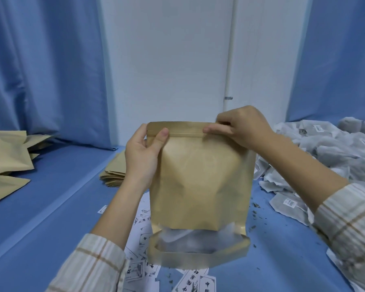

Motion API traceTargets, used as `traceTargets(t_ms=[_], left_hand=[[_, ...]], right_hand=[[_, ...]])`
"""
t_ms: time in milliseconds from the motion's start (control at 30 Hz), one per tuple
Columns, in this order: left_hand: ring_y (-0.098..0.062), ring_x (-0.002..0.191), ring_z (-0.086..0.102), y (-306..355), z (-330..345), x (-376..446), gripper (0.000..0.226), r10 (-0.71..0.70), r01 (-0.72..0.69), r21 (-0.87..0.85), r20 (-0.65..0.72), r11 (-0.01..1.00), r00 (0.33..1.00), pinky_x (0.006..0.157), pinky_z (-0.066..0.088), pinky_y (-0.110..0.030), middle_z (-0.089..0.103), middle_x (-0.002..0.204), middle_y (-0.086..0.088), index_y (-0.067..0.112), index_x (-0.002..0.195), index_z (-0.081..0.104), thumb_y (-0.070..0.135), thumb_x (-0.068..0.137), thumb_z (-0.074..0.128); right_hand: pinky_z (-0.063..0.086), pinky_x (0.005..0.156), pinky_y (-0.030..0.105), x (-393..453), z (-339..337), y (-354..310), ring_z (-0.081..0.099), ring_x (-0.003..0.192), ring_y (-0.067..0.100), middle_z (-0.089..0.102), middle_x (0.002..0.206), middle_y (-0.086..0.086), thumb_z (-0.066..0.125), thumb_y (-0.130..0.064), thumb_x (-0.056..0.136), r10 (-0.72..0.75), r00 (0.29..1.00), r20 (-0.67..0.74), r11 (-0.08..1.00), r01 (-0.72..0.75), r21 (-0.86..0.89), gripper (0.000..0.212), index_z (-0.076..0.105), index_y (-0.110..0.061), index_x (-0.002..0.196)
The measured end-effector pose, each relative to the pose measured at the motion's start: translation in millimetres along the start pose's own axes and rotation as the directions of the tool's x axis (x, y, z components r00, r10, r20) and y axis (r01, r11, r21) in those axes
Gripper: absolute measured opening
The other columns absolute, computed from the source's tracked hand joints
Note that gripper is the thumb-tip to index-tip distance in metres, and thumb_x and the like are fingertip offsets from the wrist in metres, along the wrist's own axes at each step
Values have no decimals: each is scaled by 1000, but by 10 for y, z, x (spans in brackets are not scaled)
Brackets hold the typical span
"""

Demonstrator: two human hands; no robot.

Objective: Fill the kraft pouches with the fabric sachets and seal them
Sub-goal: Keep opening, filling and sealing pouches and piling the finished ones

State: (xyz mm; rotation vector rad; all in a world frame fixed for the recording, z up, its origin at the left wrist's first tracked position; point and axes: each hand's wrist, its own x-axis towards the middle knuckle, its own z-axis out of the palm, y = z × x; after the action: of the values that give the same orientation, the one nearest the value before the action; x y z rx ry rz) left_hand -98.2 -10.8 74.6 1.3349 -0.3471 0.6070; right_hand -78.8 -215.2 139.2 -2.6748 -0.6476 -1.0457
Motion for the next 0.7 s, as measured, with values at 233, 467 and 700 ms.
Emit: traceTargets(t_ms=[233, 467, 700], left_hand=[[-17, 70, 52, 62, 281, -7, 20, 28, -28, 27, 9, 999, 1000, 68, 40, -34, 61, 74, -4, 5, 82, 60, 23, 89, 66], [-20, 69, 61, 66, 185, 20, 10, -32, 33, -19, 32, 999, 999, 69, 49, -35, 67, 74, -5, 11, 79, 62, 16, 85, 69], [-20, 70, 54, 61, 134, 46, 21, -44, 47, -91, 30, 995, 999, 64, 44, -31, 60, 75, -12, -5, 90, 58, 13, 85, 68]], right_hand=[[18, 42, 16, 130, 239, -593, 39, 27, 22, 38, 29, 4, 49, -52, 80, -158, 838, -523, 943, -28, -330, 56, 41, -17, 37], [29, 55, 33, 70, 238, -213, 51, 62, 30, 43, 51, 6, 31, -61, 93, 18, 958, -285, 985, -67, -162, 64, 25, -13, 50], [30, 56, 33, -63, 75, 178, 47, 57, 29, 43, 44, 6, 33, -53, 95, 133, 958, -253, 973, -174, -148, 65, 33, -11, 45]])
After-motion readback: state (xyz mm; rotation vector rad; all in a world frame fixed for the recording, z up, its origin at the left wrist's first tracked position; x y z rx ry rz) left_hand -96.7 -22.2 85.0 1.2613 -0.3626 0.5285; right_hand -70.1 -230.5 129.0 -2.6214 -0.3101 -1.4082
